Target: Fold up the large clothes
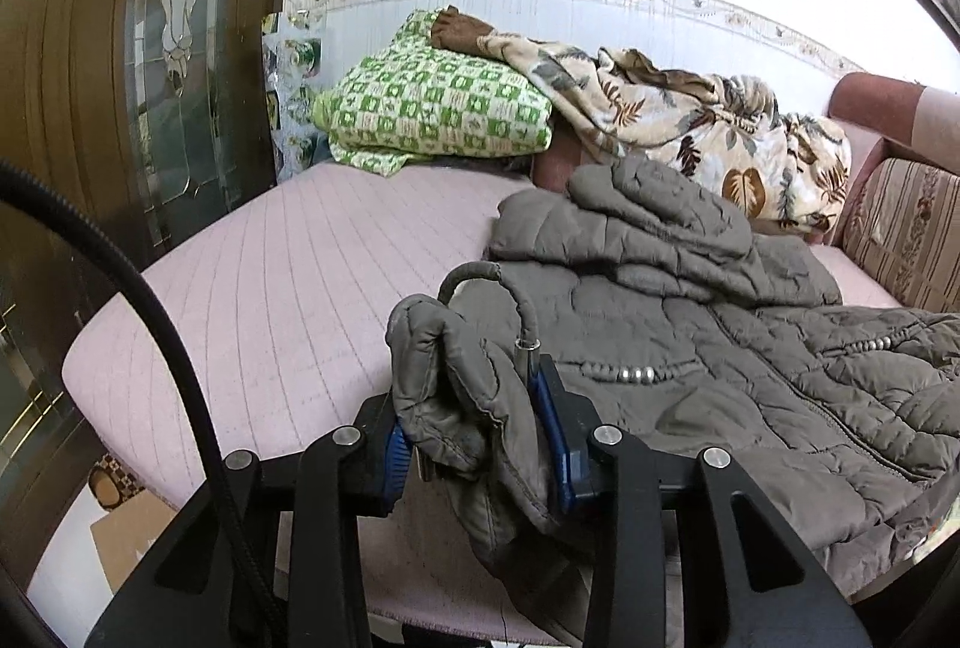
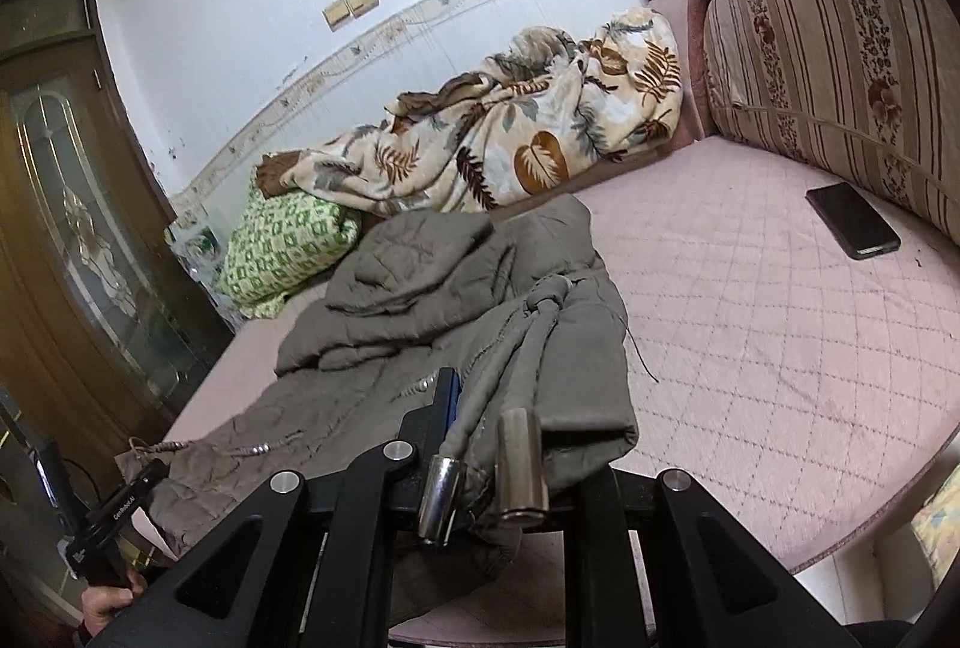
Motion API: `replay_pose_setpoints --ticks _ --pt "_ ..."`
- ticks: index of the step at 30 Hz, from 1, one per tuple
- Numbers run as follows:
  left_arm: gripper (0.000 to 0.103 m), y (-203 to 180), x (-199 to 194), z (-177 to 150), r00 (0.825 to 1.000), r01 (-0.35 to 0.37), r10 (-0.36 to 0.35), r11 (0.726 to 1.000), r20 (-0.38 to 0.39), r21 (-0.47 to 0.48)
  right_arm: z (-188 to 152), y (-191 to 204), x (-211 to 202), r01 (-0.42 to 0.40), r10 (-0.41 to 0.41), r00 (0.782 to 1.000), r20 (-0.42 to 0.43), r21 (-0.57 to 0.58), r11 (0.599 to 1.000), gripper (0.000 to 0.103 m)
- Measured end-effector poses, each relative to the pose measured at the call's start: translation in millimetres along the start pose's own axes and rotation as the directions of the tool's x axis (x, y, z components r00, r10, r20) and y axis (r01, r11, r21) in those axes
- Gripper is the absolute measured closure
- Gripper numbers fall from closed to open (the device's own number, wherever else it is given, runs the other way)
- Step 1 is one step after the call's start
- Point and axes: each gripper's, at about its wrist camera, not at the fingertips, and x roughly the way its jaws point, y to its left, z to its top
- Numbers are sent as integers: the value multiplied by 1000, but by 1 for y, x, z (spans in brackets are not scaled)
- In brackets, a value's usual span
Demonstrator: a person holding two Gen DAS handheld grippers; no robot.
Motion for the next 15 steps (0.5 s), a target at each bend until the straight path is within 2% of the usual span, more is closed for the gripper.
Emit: replay_pose_setpoints --ticks 9,15 --pt "67 1 -3 14 1000 7 -8 1000 23 11 10 3 -1 -17 17 1000 -1 12 1000 89" --pt "67 -2 -4 36 998 14 -14 1000 59 3 27 7 -2 -39 39 999 19 14 999 89"
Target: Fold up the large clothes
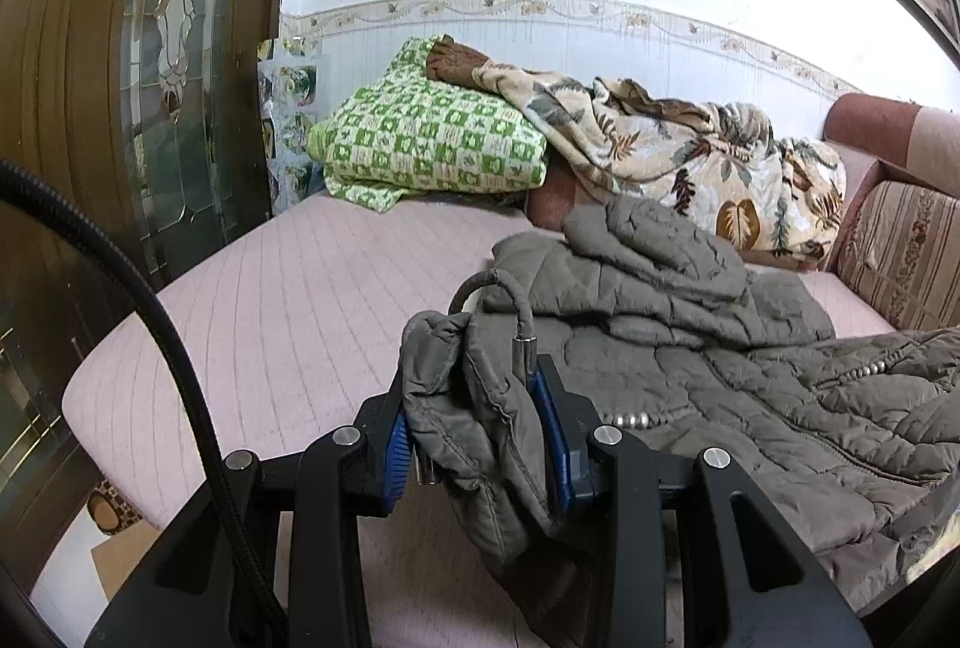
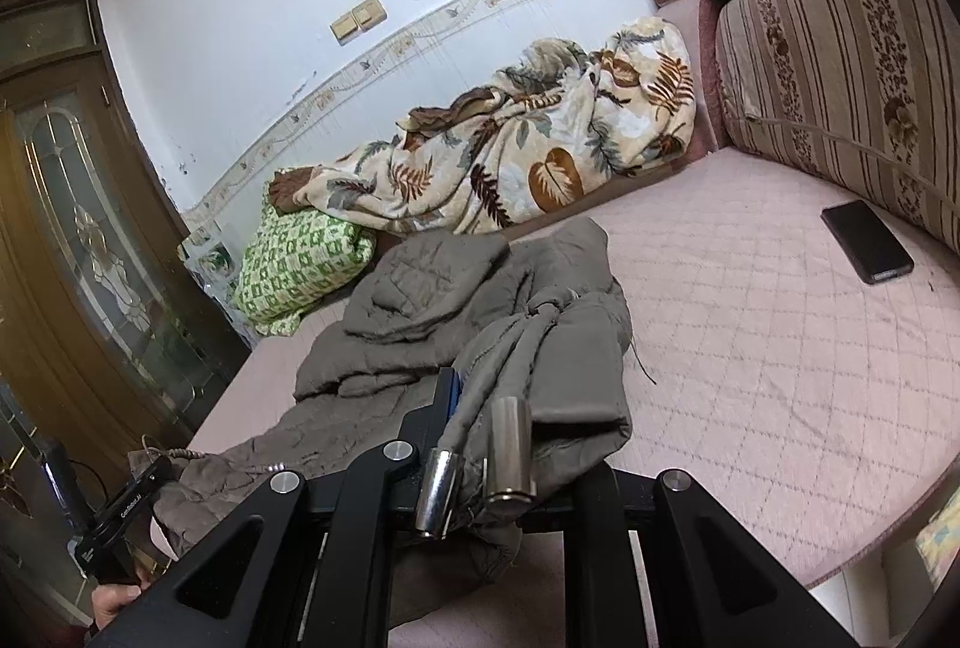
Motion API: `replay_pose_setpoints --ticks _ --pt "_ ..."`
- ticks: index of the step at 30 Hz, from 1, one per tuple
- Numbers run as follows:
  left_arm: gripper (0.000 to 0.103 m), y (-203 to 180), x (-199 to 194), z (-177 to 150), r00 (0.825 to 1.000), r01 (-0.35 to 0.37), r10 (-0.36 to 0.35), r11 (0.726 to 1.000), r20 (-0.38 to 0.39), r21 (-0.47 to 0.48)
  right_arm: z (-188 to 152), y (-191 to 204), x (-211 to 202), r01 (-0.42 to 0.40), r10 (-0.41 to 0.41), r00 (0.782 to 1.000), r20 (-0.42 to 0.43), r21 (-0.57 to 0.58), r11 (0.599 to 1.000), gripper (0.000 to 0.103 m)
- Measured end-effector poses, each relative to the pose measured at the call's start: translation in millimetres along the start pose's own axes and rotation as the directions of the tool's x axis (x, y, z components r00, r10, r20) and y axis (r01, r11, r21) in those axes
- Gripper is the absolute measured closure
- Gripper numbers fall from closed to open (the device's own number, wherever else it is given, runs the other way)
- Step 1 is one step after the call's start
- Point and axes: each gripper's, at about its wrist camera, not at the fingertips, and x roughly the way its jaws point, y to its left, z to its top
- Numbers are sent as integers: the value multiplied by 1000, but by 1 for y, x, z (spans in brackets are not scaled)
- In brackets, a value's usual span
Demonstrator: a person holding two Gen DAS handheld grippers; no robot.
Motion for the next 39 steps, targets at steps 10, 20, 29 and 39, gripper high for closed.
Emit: replay_pose_setpoints --ticks 10,20,29,39 --pt "67 -5 0 34 998 -21 21 1000 57 -1 26 2 6 -30 29 999 24 24 999 89" --pt "68 4 17 43 999 41 -43 998 -29 -57 36 0 12 -38 37 999 21 40 998 89" --pt "36 70 30 -5 913 126 -271 899 -306 -419 37 8 15 -38 38 999 20 -5 999 89" --pt "36 105 20 -92 879 42 -299 825 -372 -563 37 11 18 -43 43 999 20 -16 999 89"
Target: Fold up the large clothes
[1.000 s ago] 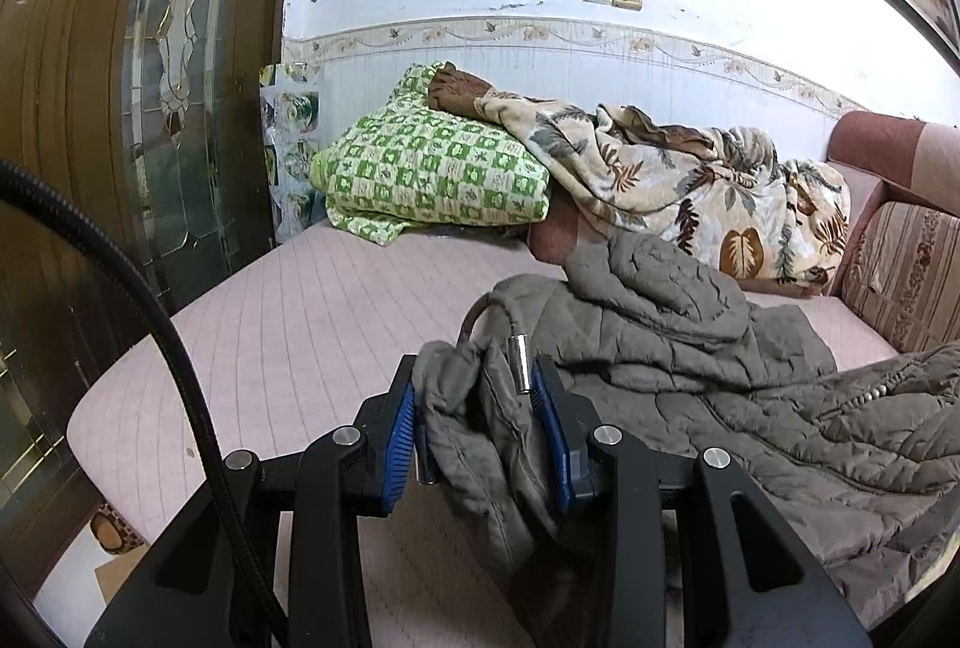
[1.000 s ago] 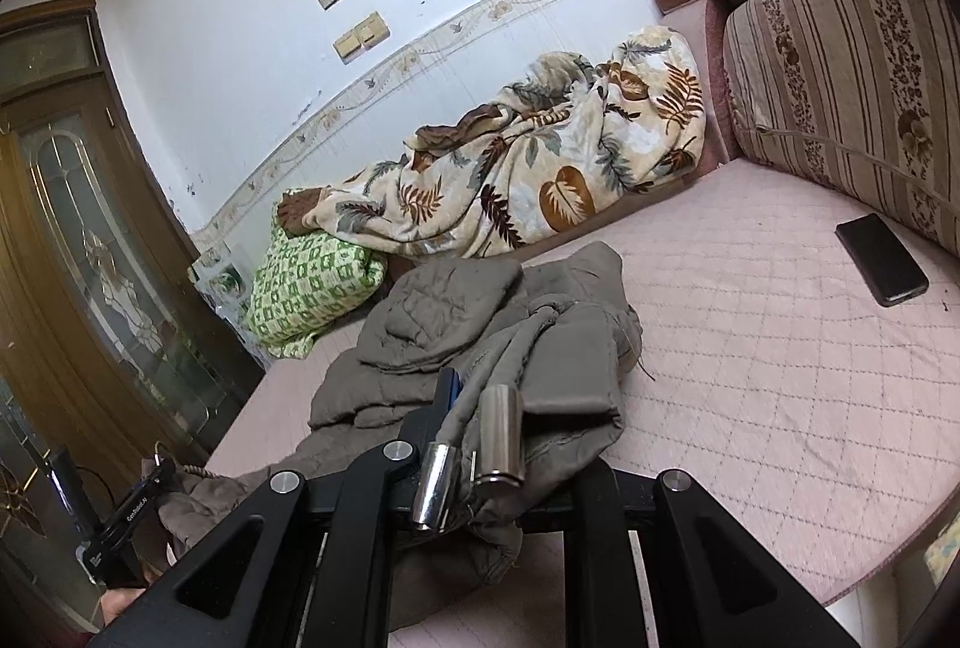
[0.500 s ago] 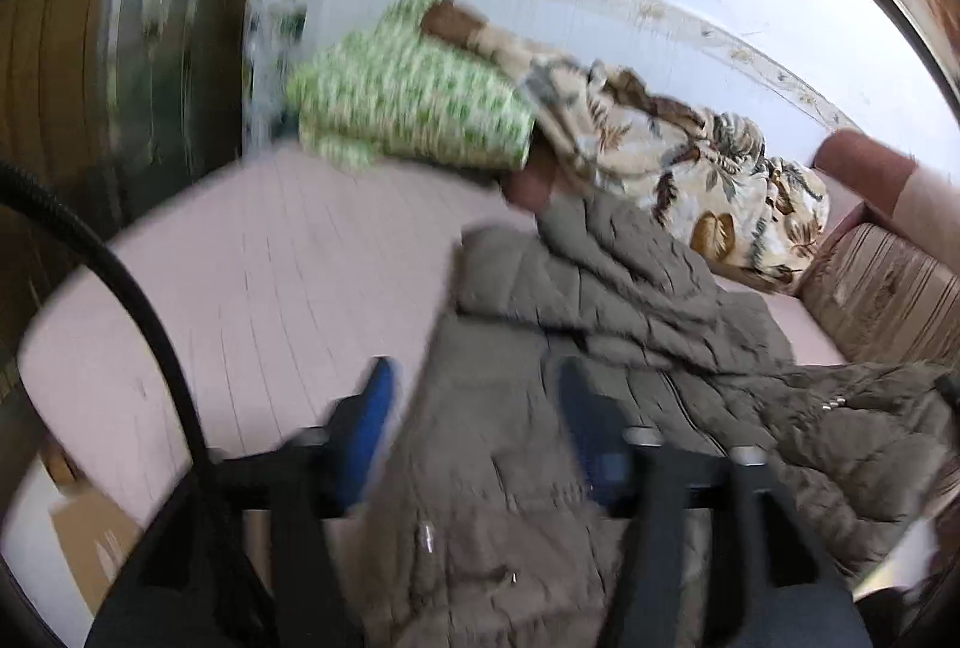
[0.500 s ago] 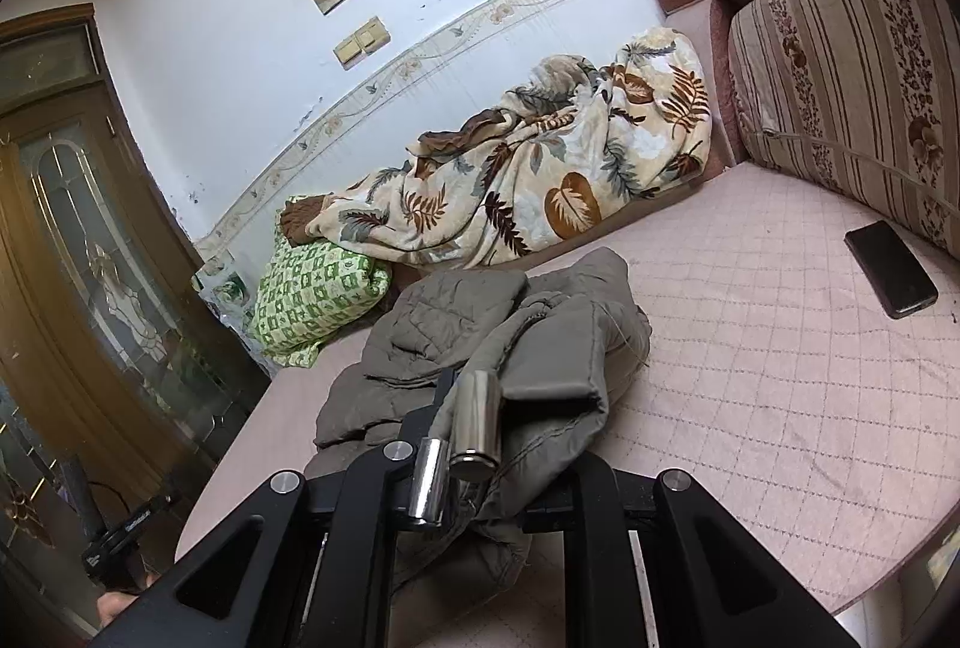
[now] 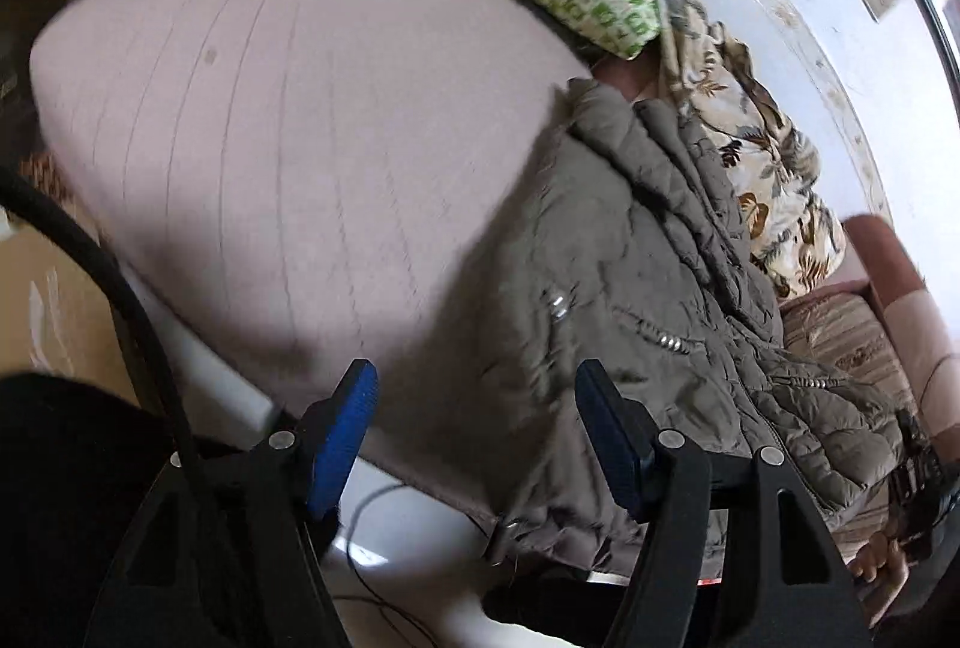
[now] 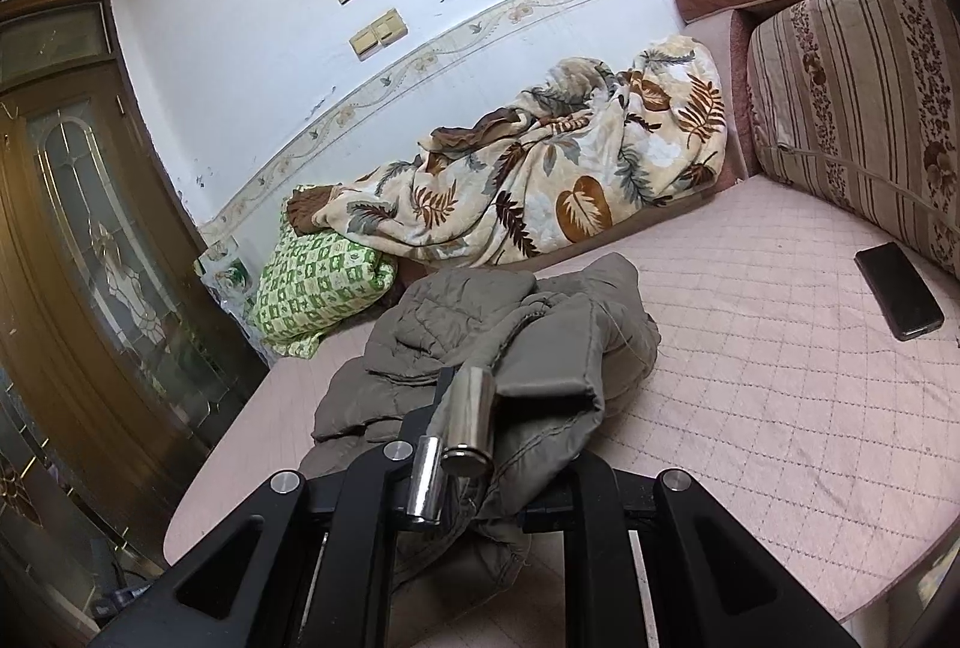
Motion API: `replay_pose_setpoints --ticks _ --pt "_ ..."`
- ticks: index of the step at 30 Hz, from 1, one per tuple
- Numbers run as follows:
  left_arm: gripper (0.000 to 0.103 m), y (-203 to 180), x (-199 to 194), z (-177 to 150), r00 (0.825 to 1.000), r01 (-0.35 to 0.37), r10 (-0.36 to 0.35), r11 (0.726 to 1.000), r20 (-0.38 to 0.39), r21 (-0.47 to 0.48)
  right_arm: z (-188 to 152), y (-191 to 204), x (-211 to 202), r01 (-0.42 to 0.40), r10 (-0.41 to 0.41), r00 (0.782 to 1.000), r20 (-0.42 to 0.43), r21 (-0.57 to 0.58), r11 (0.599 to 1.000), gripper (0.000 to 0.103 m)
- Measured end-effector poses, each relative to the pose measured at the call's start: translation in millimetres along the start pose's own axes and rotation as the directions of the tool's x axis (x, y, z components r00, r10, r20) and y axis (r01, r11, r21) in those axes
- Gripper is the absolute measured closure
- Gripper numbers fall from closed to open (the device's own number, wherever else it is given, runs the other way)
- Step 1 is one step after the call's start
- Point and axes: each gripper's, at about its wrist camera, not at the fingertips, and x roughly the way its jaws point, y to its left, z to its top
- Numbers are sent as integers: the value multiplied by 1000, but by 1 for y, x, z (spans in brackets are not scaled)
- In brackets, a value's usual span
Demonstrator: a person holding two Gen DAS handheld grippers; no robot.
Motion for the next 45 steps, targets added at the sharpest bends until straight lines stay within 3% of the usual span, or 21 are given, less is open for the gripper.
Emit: replay_pose_setpoints --ticks 4,7,9,16,17,18,20,23,27,34,45 --pt "36 7 4 -17 991 132 -131 989 11 -70 -1 1 0 3 -3 1000 -3 -5 1000 89" --pt "36 -5 12 -31 984 179 -179 983 -8 -34 -3 2 0 7 -7 1000 -6 -7 1000 89" --pt "36 -13 22 -40 980 195 -195 981 -49 -18 -5 2 -1 10 -10 1000 -7 -4 1000 89" --pt "35 -24 48 -48 976 207 -207 978 -68 -8 -10 2 -1 18 -18 1000 -12 -10 1000 89" --pt "46 -28 49 -47 978 201 -199 980 -66 15 -10 2 -1 19 -20 1000 -12 -10 1000 89" --pt "64 -34 50 -45 981 188 -186 981 -61 41 -10 2 -1 20 -20 1000 -13 -7 1000 89" --pt "76 -43 47 -44 986 164 -160 981 -39 101 -10 2 -2 22 -22 1000 -15 -8 1000 89" --pt "80 -58 36 -43 991 126 -133 974 24 187 -11 2 -2 26 -26 999 -19 -14 1000 89" --pt "82 -84 15 -37 984 85 -129 949 127 304 -9 -1 -4 29 -29 999 -21 -12 1000 89" --pt "83 -130 -2 -9 952 44 -170 899 254 436 5 -5 -4 23 -23 1000 -12 -8 1000 89" --pt "83 -212 4 88 887 33 -251 872 387 489 64 -7 20 -39 39 999 34 17 999 89"
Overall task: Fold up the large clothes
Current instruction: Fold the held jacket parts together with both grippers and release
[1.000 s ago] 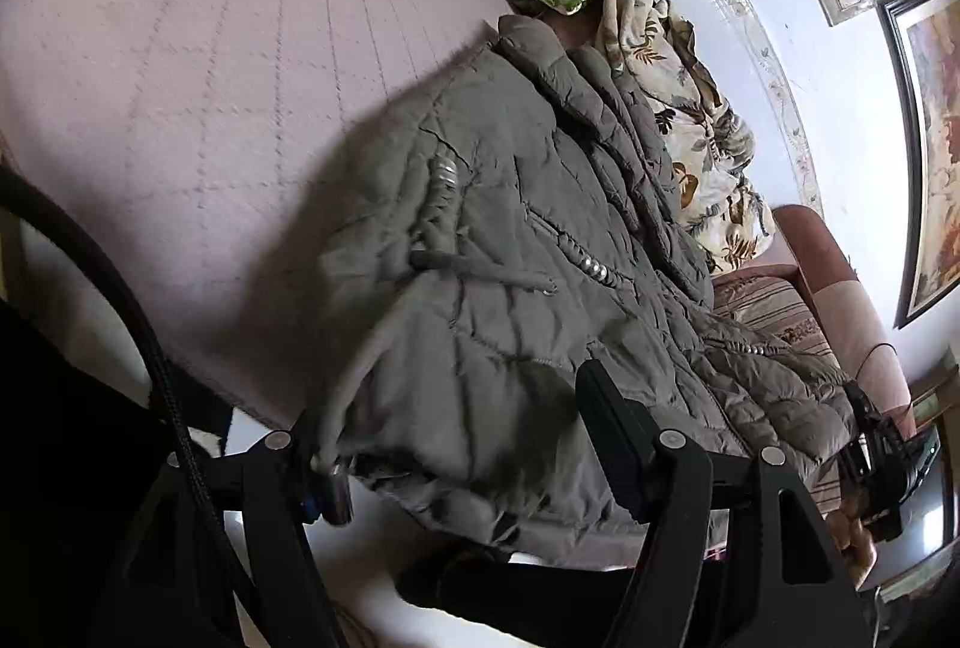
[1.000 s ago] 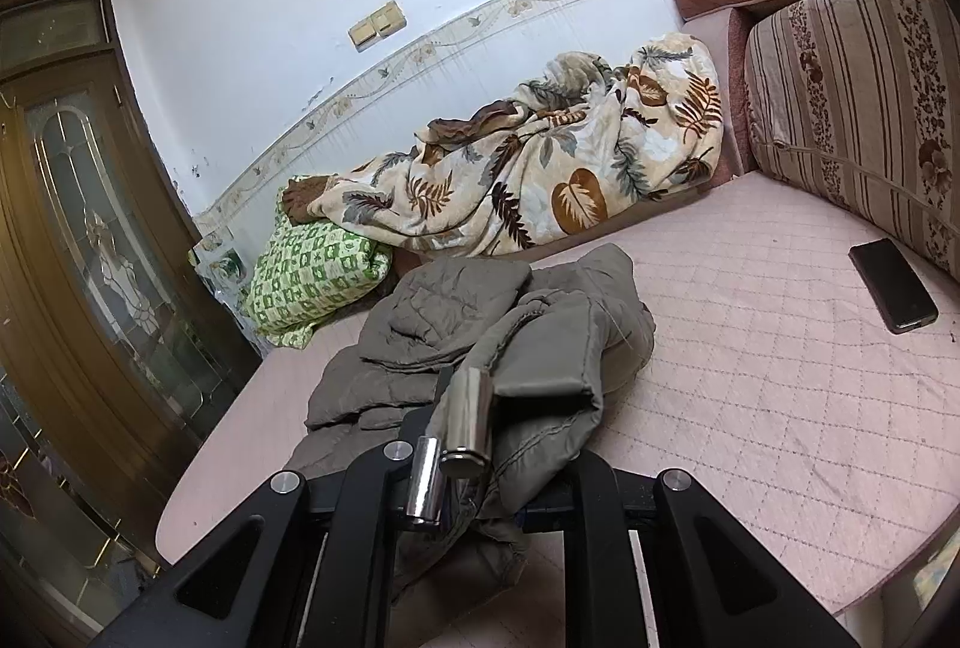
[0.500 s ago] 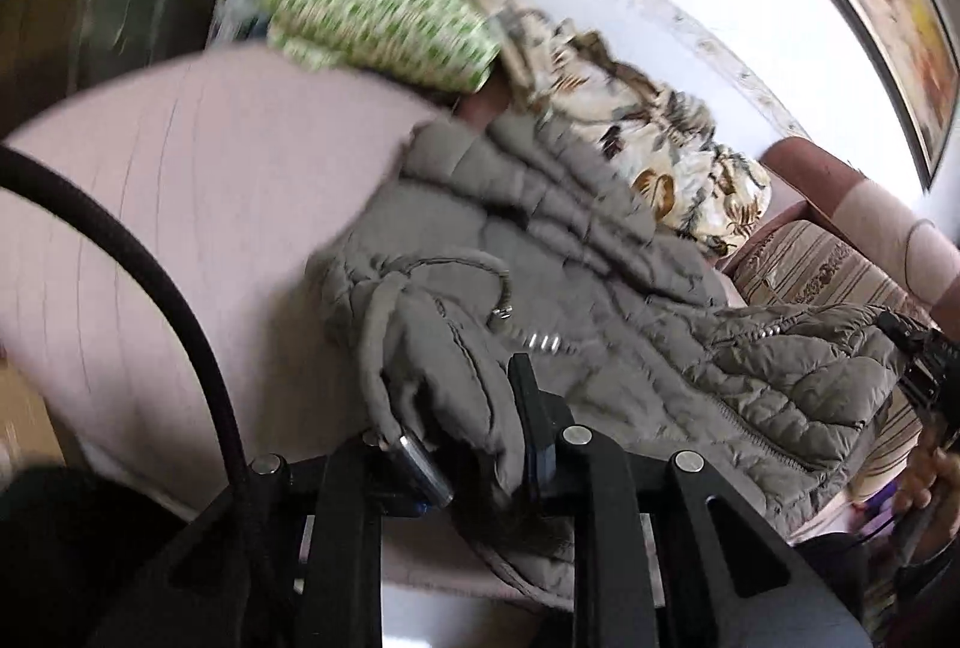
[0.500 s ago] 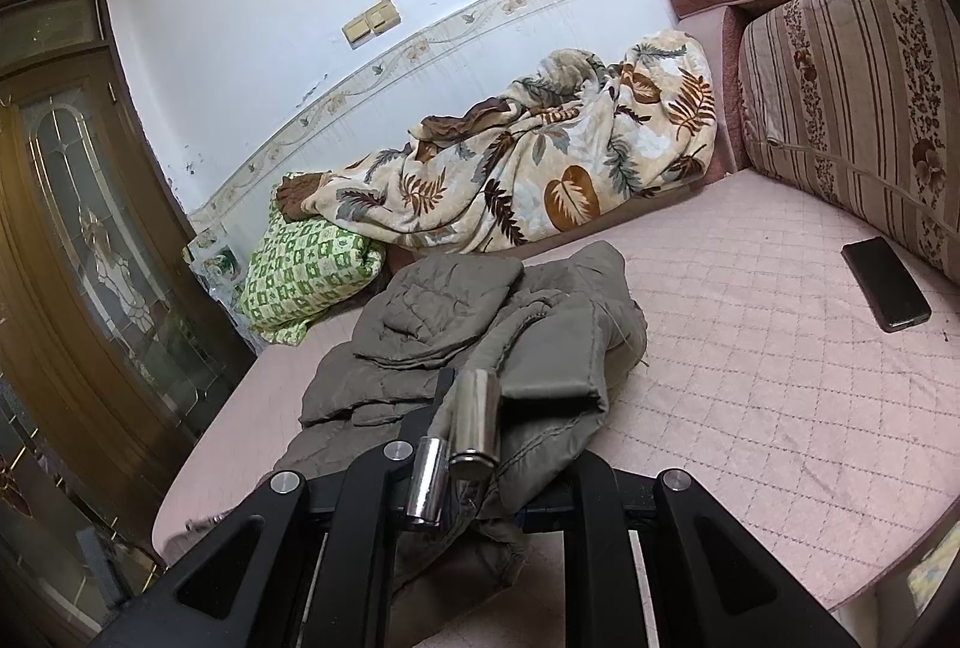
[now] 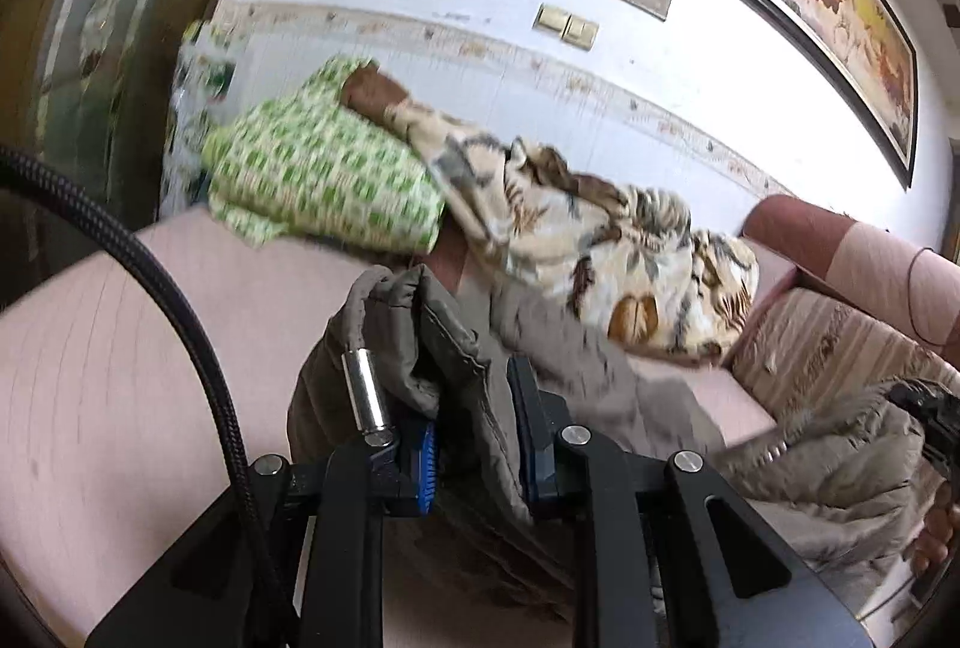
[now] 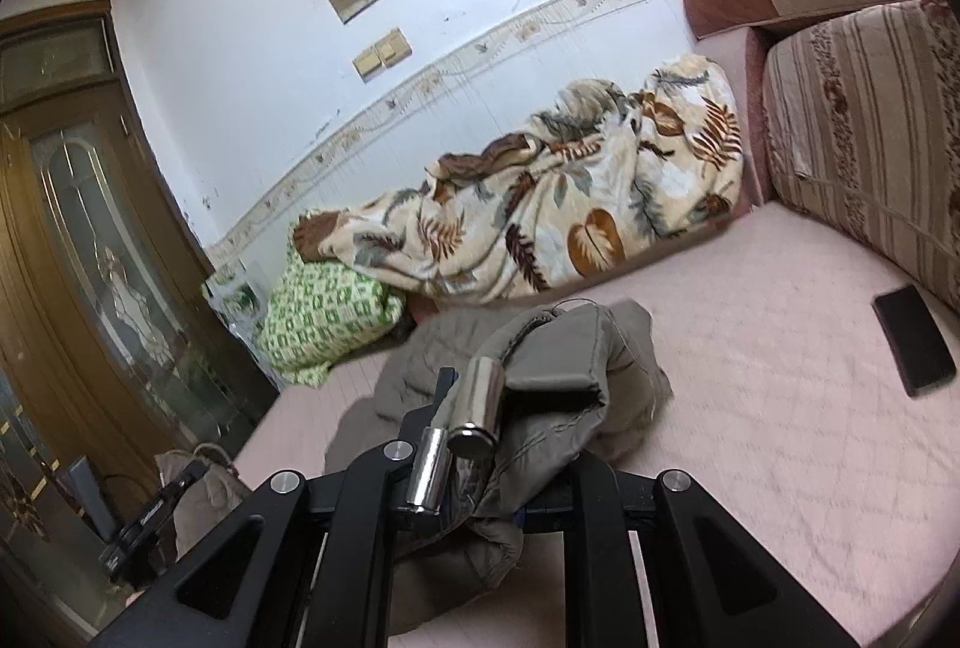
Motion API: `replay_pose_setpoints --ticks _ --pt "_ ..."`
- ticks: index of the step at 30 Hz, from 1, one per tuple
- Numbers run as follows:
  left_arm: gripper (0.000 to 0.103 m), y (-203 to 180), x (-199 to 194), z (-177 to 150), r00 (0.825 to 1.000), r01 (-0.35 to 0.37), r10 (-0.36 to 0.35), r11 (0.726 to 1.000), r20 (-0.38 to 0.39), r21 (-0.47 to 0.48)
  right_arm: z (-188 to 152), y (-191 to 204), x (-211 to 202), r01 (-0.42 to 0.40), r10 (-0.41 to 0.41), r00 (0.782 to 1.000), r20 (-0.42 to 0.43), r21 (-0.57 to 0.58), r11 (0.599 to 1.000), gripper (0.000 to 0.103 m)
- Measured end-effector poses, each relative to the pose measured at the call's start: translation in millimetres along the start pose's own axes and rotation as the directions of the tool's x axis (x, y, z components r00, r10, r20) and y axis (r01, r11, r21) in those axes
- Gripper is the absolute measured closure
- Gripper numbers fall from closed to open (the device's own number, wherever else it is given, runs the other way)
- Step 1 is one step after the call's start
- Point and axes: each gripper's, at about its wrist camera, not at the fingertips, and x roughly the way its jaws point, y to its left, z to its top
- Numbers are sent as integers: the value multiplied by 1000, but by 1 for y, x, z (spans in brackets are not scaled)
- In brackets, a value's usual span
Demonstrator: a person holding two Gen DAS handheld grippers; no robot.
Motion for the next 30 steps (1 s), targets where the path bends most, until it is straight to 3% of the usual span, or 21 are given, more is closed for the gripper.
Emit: replay_pose_setpoints --ticks 7,12,16,19,23,24,26,29,30 --pt "83 -18 99 66 1000 -11 12 1000 -9 27 57 -11 65 5 -5 1000 11 25 1000 89" --pt "82 -16 189 81 995 -65 66 998 -74 12 94 -29 157 37 -35 999 -26 49 998 89" --pt "79 1 258 77 979 -120 116 993 -169 -14 101 -48 235 76 -70 993 -92 66 995 88" --pt "73 24 301 70 958 -135 111 988 -266 -70 91 -69 282 123 -109 984 -142 94 988 88" --pt "62 54 329 63 938 -136 82 981 -338 -137 72 -101 330 206 -177 961 -213 120 971 86" --pt "59 64 333 61 936 -101 33 979 -349 -179 68 -111 338 215 -178 956 -233 144 966 84" --pt "59 74 334 61 937 -80 6 977 -348 -199 63 -128 344 181 -123 961 -247 227 957 78" --pt "57 83 331 66 940 -54 -20 977 -342 -207 67 -146 335 125 -49 975 -219 348 929 57" --pt "53 87 329 70 941 -43 -34 975 -337 -219 72 -151 326 104 -33 982 -186 385 917 46"
